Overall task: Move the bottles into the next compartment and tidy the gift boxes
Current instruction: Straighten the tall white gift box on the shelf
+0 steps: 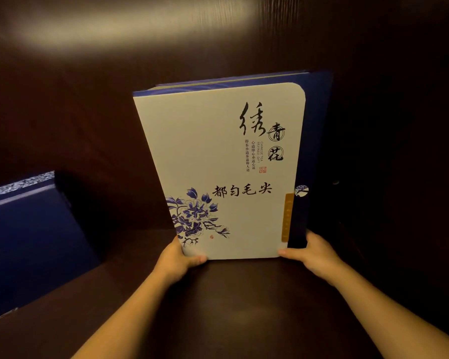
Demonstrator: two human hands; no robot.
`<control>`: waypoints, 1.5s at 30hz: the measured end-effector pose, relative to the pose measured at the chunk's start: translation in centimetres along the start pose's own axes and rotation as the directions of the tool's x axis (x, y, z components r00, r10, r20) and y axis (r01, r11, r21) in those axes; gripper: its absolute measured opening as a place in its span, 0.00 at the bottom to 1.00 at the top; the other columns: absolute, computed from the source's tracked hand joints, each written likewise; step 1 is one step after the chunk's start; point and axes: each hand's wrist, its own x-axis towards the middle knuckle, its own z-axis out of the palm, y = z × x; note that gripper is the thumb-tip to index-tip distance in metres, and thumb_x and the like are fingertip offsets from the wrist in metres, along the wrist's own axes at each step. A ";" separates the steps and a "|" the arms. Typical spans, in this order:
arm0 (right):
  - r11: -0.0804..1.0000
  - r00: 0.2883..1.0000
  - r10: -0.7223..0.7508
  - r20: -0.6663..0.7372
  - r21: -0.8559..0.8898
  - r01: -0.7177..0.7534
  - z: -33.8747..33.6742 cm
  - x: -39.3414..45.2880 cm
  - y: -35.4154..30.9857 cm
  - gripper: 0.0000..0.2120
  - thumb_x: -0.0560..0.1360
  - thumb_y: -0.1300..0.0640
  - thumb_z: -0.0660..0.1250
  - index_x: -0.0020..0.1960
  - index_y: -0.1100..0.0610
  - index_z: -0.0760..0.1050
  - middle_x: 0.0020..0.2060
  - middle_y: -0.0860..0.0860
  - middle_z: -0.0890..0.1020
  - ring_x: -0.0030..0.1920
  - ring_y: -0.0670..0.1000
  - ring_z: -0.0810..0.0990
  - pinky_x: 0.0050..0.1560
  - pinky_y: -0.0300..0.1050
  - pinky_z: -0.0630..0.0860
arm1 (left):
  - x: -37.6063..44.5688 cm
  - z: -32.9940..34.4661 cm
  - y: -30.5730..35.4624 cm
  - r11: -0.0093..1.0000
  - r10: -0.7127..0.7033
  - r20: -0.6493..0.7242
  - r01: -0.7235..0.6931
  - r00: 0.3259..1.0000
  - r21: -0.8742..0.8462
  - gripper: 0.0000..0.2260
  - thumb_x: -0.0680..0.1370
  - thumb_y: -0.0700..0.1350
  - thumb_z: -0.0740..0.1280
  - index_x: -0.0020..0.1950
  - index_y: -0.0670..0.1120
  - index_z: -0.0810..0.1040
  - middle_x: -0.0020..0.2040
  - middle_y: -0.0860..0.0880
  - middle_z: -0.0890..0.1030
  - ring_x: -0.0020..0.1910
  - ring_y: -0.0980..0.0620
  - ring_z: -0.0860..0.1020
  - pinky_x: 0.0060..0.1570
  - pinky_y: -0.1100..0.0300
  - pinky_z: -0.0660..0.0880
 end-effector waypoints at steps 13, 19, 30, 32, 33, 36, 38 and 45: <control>0.998 0.994 -0.058 -0.092 -0.036 0.055 0.6 -3.7 0.8 0.23 0.69 0.55 0.77 0.63 0.54 0.77 0.54 0.48 0.83 0.55 0.49 0.81 0.59 0.48 0.76 | -4.5 1.2 -1.2 0.996 0.037 -0.115 -0.027 0.993 0.082 0.31 0.69 0.46 0.76 0.68 0.51 0.67 0.66 0.50 0.76 0.63 0.49 0.73 0.56 0.58 0.68; 0.998 0.993 -0.056 -0.106 -0.037 0.052 0.4 -7.5 1.3 0.23 0.69 0.56 0.77 0.63 0.54 0.77 0.55 0.48 0.83 0.56 0.49 0.81 0.59 0.47 0.75 | -8.7 1.3 -1.8 0.992 0.048 -0.140 -0.030 0.989 0.126 0.31 0.68 0.48 0.76 0.68 0.53 0.66 0.64 0.52 0.77 0.61 0.48 0.75 0.50 0.57 0.69; 0.999 0.992 -0.033 -0.118 -0.037 0.029 0.1 -15.4 1.9 0.22 0.68 0.53 0.77 0.61 0.52 0.77 0.53 0.47 0.82 0.53 0.48 0.81 0.57 0.48 0.77 | -16.1 1.3 -2.9 0.974 0.085 -0.140 -0.053 0.987 0.219 0.29 0.70 0.50 0.75 0.67 0.51 0.67 0.64 0.50 0.78 0.61 0.46 0.75 0.47 0.55 0.69; 0.998 0.991 -0.034 -0.127 -0.050 0.027 0.1 -16.7 1.9 0.20 0.68 0.52 0.78 0.58 0.50 0.77 0.49 0.43 0.82 0.53 0.48 0.82 0.54 0.47 0.78 | -17.4 1.4 -3.0 0.973 0.097 -0.141 -0.065 0.985 0.220 0.28 0.69 0.50 0.75 0.66 0.51 0.67 0.63 0.51 0.78 0.60 0.46 0.76 0.46 0.56 0.69; 0.998 0.990 -0.031 -0.134 -0.059 0.023 0.0 -17.2 2.0 0.20 0.68 0.51 0.78 0.57 0.50 0.77 0.48 0.42 0.81 0.52 0.48 0.82 0.52 0.46 0.78 | -18.1 1.4 -3.0 0.973 0.103 -0.138 -0.071 0.985 0.220 0.28 0.69 0.51 0.75 0.65 0.52 0.68 0.63 0.51 0.78 0.60 0.46 0.76 0.46 0.56 0.68; 0.993 0.989 -0.022 -0.148 -0.114 0.005 -0.2 -18.9 2.2 0.26 0.67 0.48 0.77 0.62 0.56 0.77 0.53 0.48 0.82 0.55 0.52 0.81 0.57 0.52 0.78 | -19.9 1.5 -3.2 0.970 0.111 -0.130 -0.079 0.985 0.230 0.28 0.69 0.51 0.75 0.65 0.52 0.67 0.63 0.52 0.78 0.60 0.46 0.76 0.46 0.56 0.68; 0.991 0.990 -0.030 -0.138 -0.130 0.012 -0.4 -20.1 2.3 0.27 0.68 0.47 0.77 0.63 0.55 0.76 0.55 0.50 0.82 0.56 0.52 0.81 0.59 0.53 0.78 | -21.0 1.5 -3.3 0.969 0.117 -0.128 -0.085 0.985 0.233 0.28 0.69 0.51 0.75 0.65 0.52 0.67 0.63 0.51 0.78 0.60 0.46 0.76 0.46 0.56 0.68; 0.986 0.984 -0.076 -0.162 -0.161 0.050 -0.4 -23.3 2.5 0.27 0.67 0.49 0.77 0.64 0.51 0.75 0.56 0.49 0.82 0.56 0.51 0.80 0.59 0.48 0.75 | -24.0 1.7 -3.6 0.968 0.154 -0.136 -0.121 0.979 0.222 0.26 0.69 0.50 0.76 0.62 0.52 0.68 0.62 0.51 0.78 0.59 0.46 0.76 0.46 0.56 0.68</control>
